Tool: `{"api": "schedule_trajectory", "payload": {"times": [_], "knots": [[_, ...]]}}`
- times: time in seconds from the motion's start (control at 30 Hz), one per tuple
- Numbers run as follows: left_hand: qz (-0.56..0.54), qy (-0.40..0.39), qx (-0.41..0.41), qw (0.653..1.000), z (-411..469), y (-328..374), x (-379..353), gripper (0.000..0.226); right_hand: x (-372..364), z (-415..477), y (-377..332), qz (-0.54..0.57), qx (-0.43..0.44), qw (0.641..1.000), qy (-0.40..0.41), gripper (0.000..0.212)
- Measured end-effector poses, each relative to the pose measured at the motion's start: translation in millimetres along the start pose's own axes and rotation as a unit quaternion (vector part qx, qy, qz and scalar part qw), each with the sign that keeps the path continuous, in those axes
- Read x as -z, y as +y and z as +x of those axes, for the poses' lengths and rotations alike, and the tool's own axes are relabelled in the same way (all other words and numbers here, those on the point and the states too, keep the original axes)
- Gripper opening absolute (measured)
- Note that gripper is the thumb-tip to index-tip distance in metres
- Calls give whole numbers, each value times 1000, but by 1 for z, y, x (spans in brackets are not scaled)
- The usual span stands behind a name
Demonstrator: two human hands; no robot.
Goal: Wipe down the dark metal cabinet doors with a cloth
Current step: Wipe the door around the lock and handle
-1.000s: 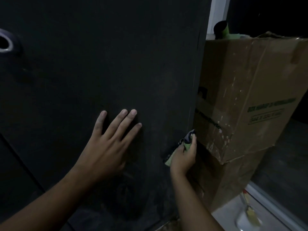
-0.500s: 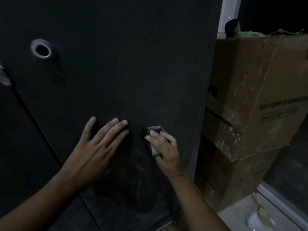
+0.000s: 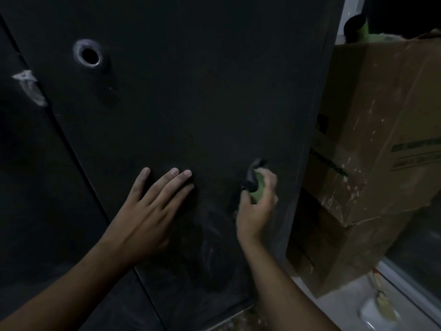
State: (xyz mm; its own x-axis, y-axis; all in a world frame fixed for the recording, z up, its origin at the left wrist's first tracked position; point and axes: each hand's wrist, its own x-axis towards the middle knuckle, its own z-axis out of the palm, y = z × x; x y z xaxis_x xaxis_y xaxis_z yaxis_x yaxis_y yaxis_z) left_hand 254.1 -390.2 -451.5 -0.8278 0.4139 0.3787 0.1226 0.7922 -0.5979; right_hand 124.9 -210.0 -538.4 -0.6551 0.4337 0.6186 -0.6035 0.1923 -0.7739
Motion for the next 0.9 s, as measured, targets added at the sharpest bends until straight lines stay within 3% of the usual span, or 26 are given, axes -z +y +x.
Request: {"api": "schedule_trajectory", "payload": {"times": [0.1,0.2,0.27,0.33,0.4,0.47,0.57,0.67,0.77,0.9], "knots": [[-22,-14,3,1000,-3,-5,-1,99,-5,-20,-4,-36,224,960,-164,45],[-26,-16,3,1000,-11,-8,2,79,-2,-46,7,-45,351,868,-349,32],[-32,-19,4,999,-17,-10,1,74,2,-57,20,-59,413,819,-393,35],[-34,-22,7,999,-24,-12,1,81,5,-54,28,-63,444,802,-395,35],[-32,-39,13,999,-33,-16,0,98,8,-43,28,-63,426,821,-375,41],[-31,-46,18,998,-42,-20,-2,105,12,-29,22,-77,360,870,-328,55],[-41,-42,26,998,-53,-22,-4,101,9,-14,0,-78,171,969,-162,56],[-61,-35,51,996,-61,-23,-5,101,-6,-7,-32,-28,15,998,-54,65],[-81,-10,86,993,-72,-24,-7,86,-19,-8,-57,-8,58,996,-62,68],[-108,2,132,985,-88,-22,-16,79,-32,-17,-79,-15,219,968,-123,63]]}}
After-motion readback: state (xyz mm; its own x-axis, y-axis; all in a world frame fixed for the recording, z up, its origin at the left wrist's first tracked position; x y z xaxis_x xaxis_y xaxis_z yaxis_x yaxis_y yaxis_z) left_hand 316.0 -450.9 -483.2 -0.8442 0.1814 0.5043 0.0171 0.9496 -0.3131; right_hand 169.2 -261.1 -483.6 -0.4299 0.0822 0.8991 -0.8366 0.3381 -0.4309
